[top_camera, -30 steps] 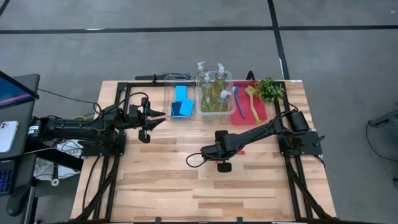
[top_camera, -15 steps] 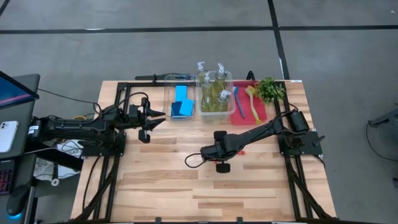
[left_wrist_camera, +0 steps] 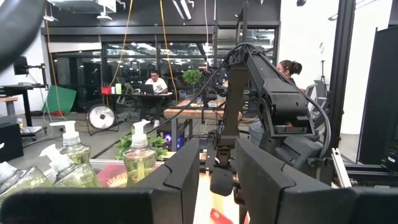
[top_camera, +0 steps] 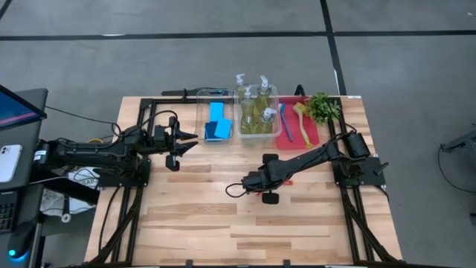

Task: Pick & Place Kitchen Sink Supplies
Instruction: Put the red dish brush into the red bin

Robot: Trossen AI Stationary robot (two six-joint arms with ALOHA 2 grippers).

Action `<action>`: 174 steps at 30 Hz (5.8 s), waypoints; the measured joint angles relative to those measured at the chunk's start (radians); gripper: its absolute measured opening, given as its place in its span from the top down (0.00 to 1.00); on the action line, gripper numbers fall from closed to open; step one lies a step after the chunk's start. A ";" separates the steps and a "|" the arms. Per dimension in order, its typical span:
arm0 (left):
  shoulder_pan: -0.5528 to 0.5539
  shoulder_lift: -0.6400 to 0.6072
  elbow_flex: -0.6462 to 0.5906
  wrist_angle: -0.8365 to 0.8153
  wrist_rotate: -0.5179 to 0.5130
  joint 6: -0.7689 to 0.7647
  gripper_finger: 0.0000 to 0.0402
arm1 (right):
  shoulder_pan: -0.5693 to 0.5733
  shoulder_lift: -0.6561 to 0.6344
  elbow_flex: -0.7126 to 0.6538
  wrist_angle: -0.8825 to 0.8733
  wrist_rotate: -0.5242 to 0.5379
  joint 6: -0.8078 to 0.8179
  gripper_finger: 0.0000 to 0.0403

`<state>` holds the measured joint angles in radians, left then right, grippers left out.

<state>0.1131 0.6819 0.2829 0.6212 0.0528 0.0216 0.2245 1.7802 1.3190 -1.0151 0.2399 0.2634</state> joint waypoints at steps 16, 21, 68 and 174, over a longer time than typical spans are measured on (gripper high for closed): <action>0.000 0.000 0.000 0.000 0.000 0.000 0.74 | 0.011 0.000 0.000 0.001 0.001 0.011 0.82; 0.000 0.000 0.000 0.000 0.000 0.000 0.74 | 0.010 -0.001 -0.049 0.000 0.029 0.029 0.82; 0.000 0.000 0.000 0.000 0.000 0.000 0.74 | 0.011 -0.001 -0.116 0.081 -0.058 -0.033 1.00; 0.000 0.000 0.000 0.000 0.000 0.000 0.74 | 0.084 0.004 0.034 -0.097 -0.092 0.051 0.90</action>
<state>0.1131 0.6815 0.2829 0.6216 0.0528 0.0216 0.3080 1.7840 1.3533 -1.1120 0.1475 0.3141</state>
